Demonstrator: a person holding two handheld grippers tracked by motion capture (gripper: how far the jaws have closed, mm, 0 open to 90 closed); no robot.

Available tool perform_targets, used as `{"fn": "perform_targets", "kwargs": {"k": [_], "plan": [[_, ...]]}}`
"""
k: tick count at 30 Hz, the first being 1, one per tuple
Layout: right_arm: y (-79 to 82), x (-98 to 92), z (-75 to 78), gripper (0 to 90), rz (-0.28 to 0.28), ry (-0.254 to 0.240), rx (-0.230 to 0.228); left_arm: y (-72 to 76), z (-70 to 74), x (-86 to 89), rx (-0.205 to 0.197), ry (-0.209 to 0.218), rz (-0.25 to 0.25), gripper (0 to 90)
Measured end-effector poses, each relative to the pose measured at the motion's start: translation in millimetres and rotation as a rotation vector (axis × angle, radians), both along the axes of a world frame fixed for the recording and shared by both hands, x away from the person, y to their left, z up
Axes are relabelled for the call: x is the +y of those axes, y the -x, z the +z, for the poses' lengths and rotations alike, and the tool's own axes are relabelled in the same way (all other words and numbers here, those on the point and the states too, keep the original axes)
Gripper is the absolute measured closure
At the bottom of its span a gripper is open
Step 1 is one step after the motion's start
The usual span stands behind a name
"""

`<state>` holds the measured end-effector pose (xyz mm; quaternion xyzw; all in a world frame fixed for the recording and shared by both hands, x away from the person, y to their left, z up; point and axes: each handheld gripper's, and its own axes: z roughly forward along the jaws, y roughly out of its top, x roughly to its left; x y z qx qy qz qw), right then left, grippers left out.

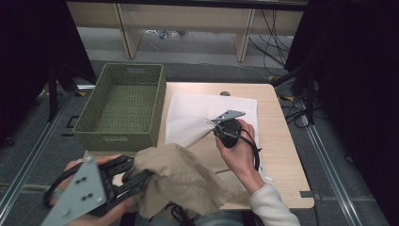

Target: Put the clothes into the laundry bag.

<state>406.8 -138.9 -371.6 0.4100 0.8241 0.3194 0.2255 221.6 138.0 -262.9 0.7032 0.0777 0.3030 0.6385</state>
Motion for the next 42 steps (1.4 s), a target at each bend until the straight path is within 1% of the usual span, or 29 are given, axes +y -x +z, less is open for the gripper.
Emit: {"fn": "perform_targets", "kwargs": {"k": [2,3,4,5,6,7,9,10,12,13,14,15,16,18,19,20,23,24,26,28,29,30,31,32,35,36,37,41,42], "plan": [[0.7,-0.3,0.9,88.4,-0.007,-0.006,0.010,-12.9,-12.0,-5.7,0.039,-0.019,0.009,83.6],[0.2,-1.3,1.1,88.4,0.007,-0.001,0.004,-18.7,-17.7,-8.1,0.049,-0.027,0.017,83.6],[0.6,-1.3,0.9,88.3,-0.003,-0.011,0.005,-23.7,-22.4,-10.0,0.050,-0.045,0.032,83.6],[-0.6,-2.5,1.5,88.3,0.009,-0.008,-0.004,-28.2,-26.4,-11.6,0.053,-0.064,0.045,83.6],[1.3,-2.2,2.8,88.4,-0.013,-0.025,0.016,-32.4,-29.7,-12.6,0.058,-0.075,0.053,83.6],[0.7,-3.2,3.4,88.3,-0.005,-0.028,0.008,-35.9,-32.5,-13.1,0.058,-0.081,0.071,83.6],[0.9,-4.9,4.8,88.4,-0.006,-0.028,0.001,-41.4,-37.7,-14.9,0.036,-0.105,0.114,83.6],[-0.2,-6.0,5.1,88.4,0.013,-0.016,-0.012,-44.2,-41.0,-16.8,0.041,-0.110,0.123,83.6],[0.9,-4.8,5.8,88.4,0.006,-0.025,0.000,-45.8,-43.1,-18.3,0.039,-0.116,0.129,83.6],[2.4,-3.2,6.1,88.4,-0.002,-0.030,0.000,-48.8,-49.4,-22.9,0.023,-0.144,0.154,83.6],[0.8,-4.4,6.3,88.4,0.023,-0.011,-0.029,-49.6,-51.5,-24.4,0.016,-0.156,0.166,83.6],[2.2,-3.7,6.5,88.4,0.010,-0.012,-0.033,-50.5,-54.6,-26.4,0.008,-0.171,0.181,83.5],[3.5,-3.2,7.7,88.4,-0.001,-0.031,-0.011,-52.1,-58.8,-29.0,0.007,-0.187,0.192,83.6],[4.2,-3.0,8.2,88.4,-0.002,-0.037,-0.018,-54.7,-65.7,-33.6,0.020,-0.207,0.196,83.5],[4.8,-2.2,8.8,88.4,-0.009,-0.041,-0.010,-56.4,-69.9,-36.7,0.021,-0.224,0.200,83.5],[4.3,-1.9,8.3,88.4,0.000,-0.036,-0.019,-58.7,-75.5,-41.0,0.029,-0.239,0.199,83.5],[4.8,-0.5,7.0,88.4,0.004,-0.029,-0.018,-64.5,-87.2,-50.0,0.055,-0.266,0.191,83.5],[4.6,-0.2,6.8,88.4,0.006,-0.028,-0.026,-67.9,-92.9,-54.6,0.060,-0.288,0.189,83.5],[5.7,1.2,6.9,88.4,-0.003,-0.038,-0.020,-72.1,-99.2,-59.5,0.069,-0.311,0.188,83.5],[6.5,1.5,7.3,88.4,0.001,-0.036,-0.014,-76.4,-106.0,-64.2,0.090,-0.321,0.190,83.5],[5.7,0.9,7.2,88.4,0.019,-0.026,-0.031,-80.2,-109.8,-66.9,0.092,-0.339,0.190,83.4],[5.7,0.9,7.2,88.4,0.019,-0.026,-0.031,-80.2,-109.8,-66.9,0.092,-0.339,0.190,83.4],[6.6,1.8,7.6,88.4,0.013,-0.028,-0.028,-83.5,-113.8,-69.7,0.110,-0.344,0.194,83.4],[6.8,3.2,7.9,88.4,0.024,-0.026,-0.044,-88.7,-119.1,-74.0,0.131,-0.353,0.193,83.4],[8.5,5.7,8.7,88.4,0.026,-0.030,-0.043,-97.7,-126.5,-81.1,0.154,-0.371,0.195,83.2],[8.6,5.6,8.5,88.4,0.039,-0.022,-0.053,-100.9,-129.5,-84.5,0.163,-0.373,0.195,83.2],[8.9,5.8,8.5,88.4,0.037,-0.018,-0.060,-102.7,-130.9,-86.5,0.168,-0.378,0.193,83.2],[10.9,7.1,9.8,88.5,0.044,-0.019,-0.054,-112.1,-137.6,-97.3,0.179,-0.402,0.195,83.1],[11.8,7.8,10.2,88.5,0.042,-0.025,-0.046,-115.3,-140.0,-100.4,0.191,-0.409,0.196,83.0]]}}
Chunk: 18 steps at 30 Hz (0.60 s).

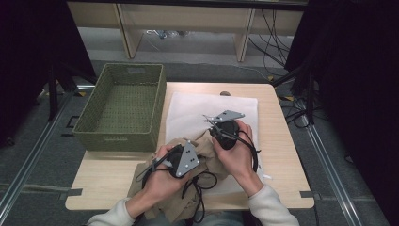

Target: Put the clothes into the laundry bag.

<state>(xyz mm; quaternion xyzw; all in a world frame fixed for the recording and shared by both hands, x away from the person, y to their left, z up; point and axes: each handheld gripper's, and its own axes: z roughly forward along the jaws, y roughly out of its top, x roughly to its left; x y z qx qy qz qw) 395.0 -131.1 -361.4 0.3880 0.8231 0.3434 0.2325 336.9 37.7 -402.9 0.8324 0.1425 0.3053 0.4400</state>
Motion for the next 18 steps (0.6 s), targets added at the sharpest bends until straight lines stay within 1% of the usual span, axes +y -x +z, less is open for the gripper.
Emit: {"fn": "perform_targets", "kwargs": {"k": [1,2,3,4,5,6,7,8,9,10,11,12,13,14,15,17,18], "plan": [[0.3,-0.1,0.5,88.6,0.000,-0.004,0.003,-2.1,-1.2,-1.8,-0.002,-0.005,0.001,83.0],[-0.1,0.1,0.3,88.6,0.008,0.000,-0.013,-4.7,-2.7,-3.4,0.003,-0.020,0.002,83.0],[0.5,0.5,0.7,88.6,0.008,-0.003,-0.010,-7.3,-4.7,-6.0,0.008,-0.010,0.009,83.0],[2.0,0.9,1.7,88.7,0.000,-0.015,0.011,-10.2,-5.6,-7.5,0.005,-0.018,0.013,83.0],[2.7,2.0,1.9,88.6,0.001,-0.023,0.011,-12.7,-6.4,-8.8,0.011,-0.023,0.021,83.0],[2.5,1.3,2.7,88.7,0.005,-0.017,-0.003,-15.4,-6.8,-10.2,0.011,-0.028,0.020,83.0],[2.5,1.7,2.9,88.7,0.020,-0.017,-0.009,-17.3,-7.4,-11.4,0.019,-0.037,0.025,82.9],[3.1,2.2,3.3,88.7,0.021,-0.018,-0.016,-19.5,-8.4,-13.1,0.019,-0.040,0.029,82.8],[3.0,1.9,4.0,88.7,0.037,-0.009,-0.026,-21.7,-9.7,-14.8,0.020,-0.046,0.032,82.7],[4.5,3.3,4.8,88.7,0.025,-0.022,-0.018,-23.6,-11.4,-16.4,0.019,-0.054,0.039,82.6],[5.0,3.8,5.0,88.7,0.024,-0.023,-0.020,-26.0,-13.5,-18.2,0.019,-0.072,0.041,82.5],[4.8,3.2,5.4,88.7,0.035,-0.017,-0.020,-28.4,-16.4,-20.4,0.024,-0.086,0.042,82.3],[4.8,3.2,5.4,88.7,0.035,-0.017,-0.020,-28.4,-16.4,-20.4,0.024,-0.086,0.042,81.9],[4.3,2.9,4.9,88.7,0.027,-0.023,-0.010,-30.9,-19.1,-22.0,0.026,-0.103,0.045,81.7],[3.4,2.0,4.3,88.7,0.035,-0.016,-0.015,-31.8,-20.6,-22.9,0.030,-0.105,0.048,81.4],[3.0,1.9,3.4,88.7,0.029,-0.018,-0.011,-35.2,-24.5,-24.8,0.031,-0.107,0.052,80.1],[3.6,2.6,3.4,88.7,0.017,-0.028,0.006,-37.0,-26.0,-25.3,0.032,-0.117,0.058,79.1]]}}
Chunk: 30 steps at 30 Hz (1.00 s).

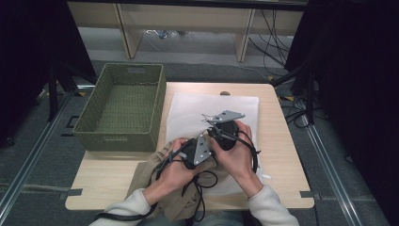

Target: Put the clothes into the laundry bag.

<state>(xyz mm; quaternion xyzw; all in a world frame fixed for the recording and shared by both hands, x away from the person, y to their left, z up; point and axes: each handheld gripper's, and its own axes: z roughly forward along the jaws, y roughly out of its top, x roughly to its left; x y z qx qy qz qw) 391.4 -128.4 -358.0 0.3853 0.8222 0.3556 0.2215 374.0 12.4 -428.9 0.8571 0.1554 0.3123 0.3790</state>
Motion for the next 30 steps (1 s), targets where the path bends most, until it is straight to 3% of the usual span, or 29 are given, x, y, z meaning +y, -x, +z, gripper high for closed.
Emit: {"fn": "perform_targets", "kwargs": {"k": [4,7,9,10,12,13,14,16,17,19,21,22,23,24,26,28,30], "plan": [[-1.3,0.7,-2.9,88.7,0.006,0.009,0.000,-4.1,-5.6,-2.3,0.003,0.003,0.003,72.6],[-4.0,-1.3,-5.5,88.7,0.000,0.013,-0.001,-3.1,-5.0,0.0,0.017,-0.005,-0.032,58.2],[-4.5,-3.0,-4.7,88.7,-0.005,0.014,0.006,0.6,-2.0,3.2,0.024,0.044,-0.031,49.0],[-5.1,-3.3,-5.1,88.7,0.000,0.011,0.004,0.6,-2.0,3.2,0.024,0.044,-0.031,44.4],[-4.7,-3.4,-4.6,88.7,-0.006,0.008,0.003,10.8,8.7,12.0,0.045,0.113,-0.039,37.4],[-4.7,-3.6,-4.7,88.7,-0.005,0.010,0.004,13.4,13.2,16.0,0.043,0.106,-0.044,35.4],[-5.1,-3.9,-4.8,88.6,-0.002,0.011,-0.001,18.4,17.3,19.1,0.045,0.143,-0.048,33.5],[-5.0,-3.8,-4.7,88.6,-0.004,0.010,0.001,27.0,27.2,28.9,0.049,0.171,-0.055,30.3],[-4.9,-3.8,-4.5,88.6,-0.005,0.010,0.002,30.2,32.2,35.3,0.045,0.154,-0.062,29.0],[-4.8,-3.7,-4.1,88.6,-0.004,0.012,0.001,35.7,36.6,45.4,0.079,0.182,-0.050,27.1],[-4.1,-3.1,-4.1,88.6,-0.013,0.005,0.007,37.4,39.0,54.2,0.097,0.173,-0.052,25.3],[-4.1,-3.5,-3.5,88.6,-0.006,0.012,0.005,38.4,37.5,61.5,0.125,0.182,-0.027,24.8],[-3.3,-2.8,-3.6,88.6,-0.015,0.005,0.013,36.8,35.6,65.0,0.116,0.174,-0.016,24.6],[-4.1,-3.1,-3.6,88.6,-0.004,0.013,0.007,32.7,29.8,70.9,0.131,0.148,0.013,24.5],[-4.2,-2.8,-3.9,88.6,-0.006,0.012,0.009,30.7,27.7,72.0,0.120,0.140,0.022,24.5],[-4.2,-2.4,-3.8,88.6,-0.010,0.010,0.013,22.7,16.4,75.9,0.119,0.071,0.050,26.8],[-4.1,-2.1,-4.4,88.6,-0.019,0.006,0.024,17.7,4.8,74.4,0.187,0.082,0.052,35.1]]}}
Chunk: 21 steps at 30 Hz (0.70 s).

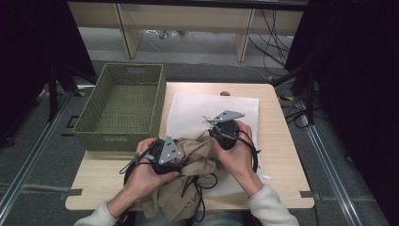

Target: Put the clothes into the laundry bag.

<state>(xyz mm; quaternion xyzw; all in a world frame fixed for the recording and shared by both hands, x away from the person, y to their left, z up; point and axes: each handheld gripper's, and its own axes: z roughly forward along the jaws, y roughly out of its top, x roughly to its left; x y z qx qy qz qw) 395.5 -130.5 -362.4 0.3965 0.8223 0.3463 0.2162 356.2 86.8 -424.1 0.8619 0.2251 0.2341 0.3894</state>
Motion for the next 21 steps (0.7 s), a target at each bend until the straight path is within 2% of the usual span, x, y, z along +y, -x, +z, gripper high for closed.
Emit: {"fn": "perform_targets", "kwargs": {"k": [2,3,4,5,7,8,9,11,13,15,16,17,21], "plan": [[-0.8,0.1,-1.4,88.6,0.013,0.011,-0.001,-2.6,-9.8,-4.9,0.035,0.002,-0.006,45.4],[0.2,2.0,-2.3,88.6,-0.009,-0.004,0.013,-2.7,-13.2,-8.2,0.043,-0.005,-0.010,51.1],[-1.3,1.1,-3.0,88.6,0.014,0.017,0.001,-1.9,-15.9,-12.6,0.050,-0.004,-0.011,57.2],[-1.6,1.6,-4.1,88.6,0.014,0.017,0.007,-1.5,-17.0,-14.8,0.050,0.000,-0.013,64.2],[-2.4,1.6,-5.5,88.6,0.009,0.027,-0.008,1.3,-15.0,-20.7,0.056,0.010,-0.016,73.4],[-3.0,1.3,-6.1,88.6,0.013,0.026,-0.008,2.9,-11.3,-22.7,0.059,-0.004,-0.013,77.6],[-2.7,1.1,-5.4,88.6,0.007,0.022,0.004,4.9,-7.9,-25.0,0.058,0.000,-0.013,79.9],[-2.7,0.4,-5.3,88.6,0.000,0.025,0.004,9.6,-1.3,-30.7,0.069,0.038,0.005,81.5],[-2.4,0.8,-5.6,88.6,-0.006,0.024,0.006,15.5,7.4,-36.0,0.099,0.074,0.013,82.1],[-3.5,1.0,-6.7,88.6,0.006,0.026,-0.007,21.7,15.1,-43.7,0.101,0.106,0.008,82.2],[-2.7,1.9,-6.4,88.6,0.000,0.019,0.004,22.8,17.6,-45.7,0.102,0.092,0.003,82.1],[-2.1,2.1,-5.9,88.6,-0.001,0.017,0.013,24.3,18.1,-49.6,0.104,0.115,-0.001,82.1],[-0.5,3.2,-5.6,88.6,0.005,0.031,-0.004,20.9,13.2,-66.0,0.113,0.097,-0.018,82.2]]}}
